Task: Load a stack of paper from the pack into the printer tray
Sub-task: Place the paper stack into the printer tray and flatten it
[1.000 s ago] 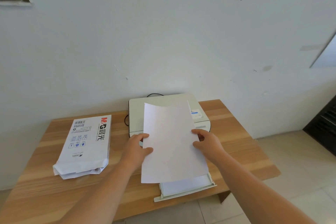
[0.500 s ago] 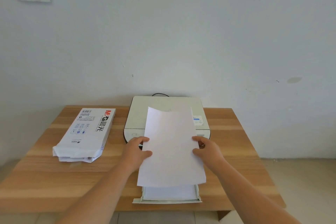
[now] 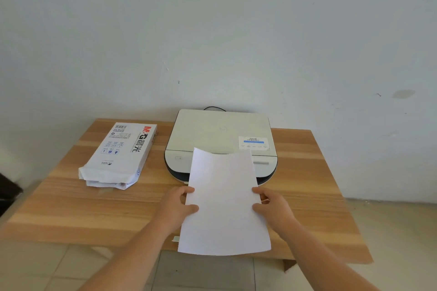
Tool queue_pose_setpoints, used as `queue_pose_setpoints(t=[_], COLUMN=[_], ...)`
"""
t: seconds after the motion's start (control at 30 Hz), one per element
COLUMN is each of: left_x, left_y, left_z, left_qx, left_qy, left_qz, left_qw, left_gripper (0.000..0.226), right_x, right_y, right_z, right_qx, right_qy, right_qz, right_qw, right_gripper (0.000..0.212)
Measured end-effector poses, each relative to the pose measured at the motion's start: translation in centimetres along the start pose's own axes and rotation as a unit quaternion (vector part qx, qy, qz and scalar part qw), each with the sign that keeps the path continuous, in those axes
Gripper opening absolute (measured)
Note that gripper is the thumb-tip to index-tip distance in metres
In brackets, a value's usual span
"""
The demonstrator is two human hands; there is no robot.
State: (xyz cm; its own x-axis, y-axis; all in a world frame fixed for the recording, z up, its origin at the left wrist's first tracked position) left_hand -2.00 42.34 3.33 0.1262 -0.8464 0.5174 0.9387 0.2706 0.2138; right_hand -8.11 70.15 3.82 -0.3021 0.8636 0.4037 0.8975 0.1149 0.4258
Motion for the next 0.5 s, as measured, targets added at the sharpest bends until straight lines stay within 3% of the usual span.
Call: queue_pose_setpoints(t=[0.5], left_x=[-0.9], left_y=[1.9], left_z=[-5.2], left_qx=[0.039], left_qy=[0.001], left_qz=[-0.057], left_qw=[0.998], left_gripper=[0.047], right_x=[-3.5], right_y=[1.8], right_z=[3.6], right_qx=[-0.036], right_qy=[0.040], right_qz=[-0.025], right_qw=[0.998], right_gripper=[0.045])
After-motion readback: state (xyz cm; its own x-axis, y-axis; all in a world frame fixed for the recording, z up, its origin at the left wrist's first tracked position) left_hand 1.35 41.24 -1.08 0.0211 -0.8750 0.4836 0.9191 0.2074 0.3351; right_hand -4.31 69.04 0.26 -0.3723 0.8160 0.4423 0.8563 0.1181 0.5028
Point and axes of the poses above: each hand's wrist, its own y-axis away from the middle knuckle, its own x-axis out of the back of the hand, z = x × y, the point moved 9 cm from there along -y, towards the middle knuckle, and after that the axes turned 3 degrees about -x, right-handed, at the moved point
